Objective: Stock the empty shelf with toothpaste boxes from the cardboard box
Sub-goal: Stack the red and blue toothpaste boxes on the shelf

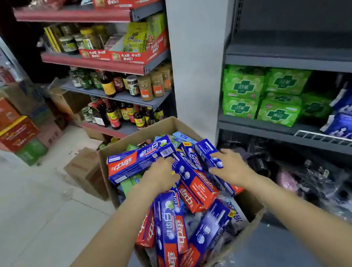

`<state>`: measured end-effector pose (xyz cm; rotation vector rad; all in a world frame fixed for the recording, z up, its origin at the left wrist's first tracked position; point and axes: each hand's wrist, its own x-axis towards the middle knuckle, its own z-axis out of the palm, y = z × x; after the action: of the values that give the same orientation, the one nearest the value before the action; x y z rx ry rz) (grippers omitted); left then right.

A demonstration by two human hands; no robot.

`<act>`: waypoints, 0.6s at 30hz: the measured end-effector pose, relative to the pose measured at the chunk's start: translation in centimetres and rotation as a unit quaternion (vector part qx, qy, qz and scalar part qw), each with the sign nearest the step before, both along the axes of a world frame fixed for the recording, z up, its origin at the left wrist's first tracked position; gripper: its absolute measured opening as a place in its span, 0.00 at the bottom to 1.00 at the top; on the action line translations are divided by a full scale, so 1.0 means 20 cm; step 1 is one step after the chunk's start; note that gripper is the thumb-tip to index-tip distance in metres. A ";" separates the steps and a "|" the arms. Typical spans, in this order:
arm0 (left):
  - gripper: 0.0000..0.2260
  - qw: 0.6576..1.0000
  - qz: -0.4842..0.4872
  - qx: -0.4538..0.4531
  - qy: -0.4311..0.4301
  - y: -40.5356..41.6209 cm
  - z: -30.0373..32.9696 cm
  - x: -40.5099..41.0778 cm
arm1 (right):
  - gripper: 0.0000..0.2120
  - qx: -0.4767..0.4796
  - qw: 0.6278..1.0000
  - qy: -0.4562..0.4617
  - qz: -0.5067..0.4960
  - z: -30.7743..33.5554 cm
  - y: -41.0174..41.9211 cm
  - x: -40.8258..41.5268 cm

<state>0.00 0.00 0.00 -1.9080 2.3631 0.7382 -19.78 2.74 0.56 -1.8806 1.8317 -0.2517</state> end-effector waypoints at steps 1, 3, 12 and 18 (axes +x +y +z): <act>0.27 1.000 -0.004 0.016 -0.005 0.00 -0.01 -0.01 | 0.25 0.018 1.000 0.011 0.000 -0.01 -0.01 0.01; 0.32 0.999 -0.016 0.051 -0.012 -0.01 -0.05 -0.02 | 0.27 0.041 0.999 0.027 -0.004 -0.06 -0.03 0.01; 0.34 0.997 -0.002 -0.017 -0.077 -0.05 -0.07 -0.05 | 0.34 0.036 0.995 0.078 -0.049 -0.19 -0.09 0.03; 0.25 0.974 0.085 -0.202 -0.054 -0.12 -0.08 -0.05 | 0.29 0.027 0.994 0.080 -0.065 -0.18 -0.13 0.06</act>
<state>-1.06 -2.33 -1.60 -2.2529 2.4505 0.1513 -18.59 0.08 -3.11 -1.7915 2.0514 -0.0959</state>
